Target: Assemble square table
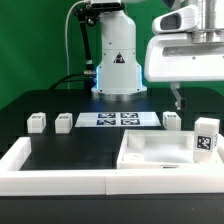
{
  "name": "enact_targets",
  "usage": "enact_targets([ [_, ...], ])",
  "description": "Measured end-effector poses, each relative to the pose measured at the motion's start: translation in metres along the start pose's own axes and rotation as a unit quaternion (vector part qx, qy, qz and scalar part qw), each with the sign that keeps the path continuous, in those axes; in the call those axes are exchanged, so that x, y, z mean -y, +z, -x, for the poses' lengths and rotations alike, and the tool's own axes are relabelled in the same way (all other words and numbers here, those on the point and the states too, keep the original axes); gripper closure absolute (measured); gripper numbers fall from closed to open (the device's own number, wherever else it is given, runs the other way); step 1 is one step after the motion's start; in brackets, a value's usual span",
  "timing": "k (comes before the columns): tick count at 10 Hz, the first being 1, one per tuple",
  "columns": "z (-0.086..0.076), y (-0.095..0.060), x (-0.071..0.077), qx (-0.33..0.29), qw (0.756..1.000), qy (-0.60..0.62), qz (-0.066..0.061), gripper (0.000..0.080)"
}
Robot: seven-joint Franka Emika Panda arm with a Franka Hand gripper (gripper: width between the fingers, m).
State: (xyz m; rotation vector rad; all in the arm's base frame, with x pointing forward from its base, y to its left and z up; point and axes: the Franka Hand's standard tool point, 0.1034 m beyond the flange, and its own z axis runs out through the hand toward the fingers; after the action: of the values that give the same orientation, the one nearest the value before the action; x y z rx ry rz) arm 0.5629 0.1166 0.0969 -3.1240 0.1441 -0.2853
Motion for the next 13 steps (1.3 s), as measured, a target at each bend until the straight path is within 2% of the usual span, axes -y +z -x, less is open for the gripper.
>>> enact_targets([
  [2,0.011,-0.002,-0.006,0.002,0.999,-0.046,-0.001,0.0151],
  [3,0.015,-0.003,-0.016,0.005,0.998,-0.058,0.0,0.0151],
  [9,0.019,-0.001,-0.014,0.006,0.998,-0.055,0.0,0.0151],
  [11,0.053,-0.002,-0.015,0.013,0.998,-0.061,-0.002,0.0151],
  [13,0.078,0.0,-0.02,0.016,0.998,-0.061,-0.003,0.0151],
])
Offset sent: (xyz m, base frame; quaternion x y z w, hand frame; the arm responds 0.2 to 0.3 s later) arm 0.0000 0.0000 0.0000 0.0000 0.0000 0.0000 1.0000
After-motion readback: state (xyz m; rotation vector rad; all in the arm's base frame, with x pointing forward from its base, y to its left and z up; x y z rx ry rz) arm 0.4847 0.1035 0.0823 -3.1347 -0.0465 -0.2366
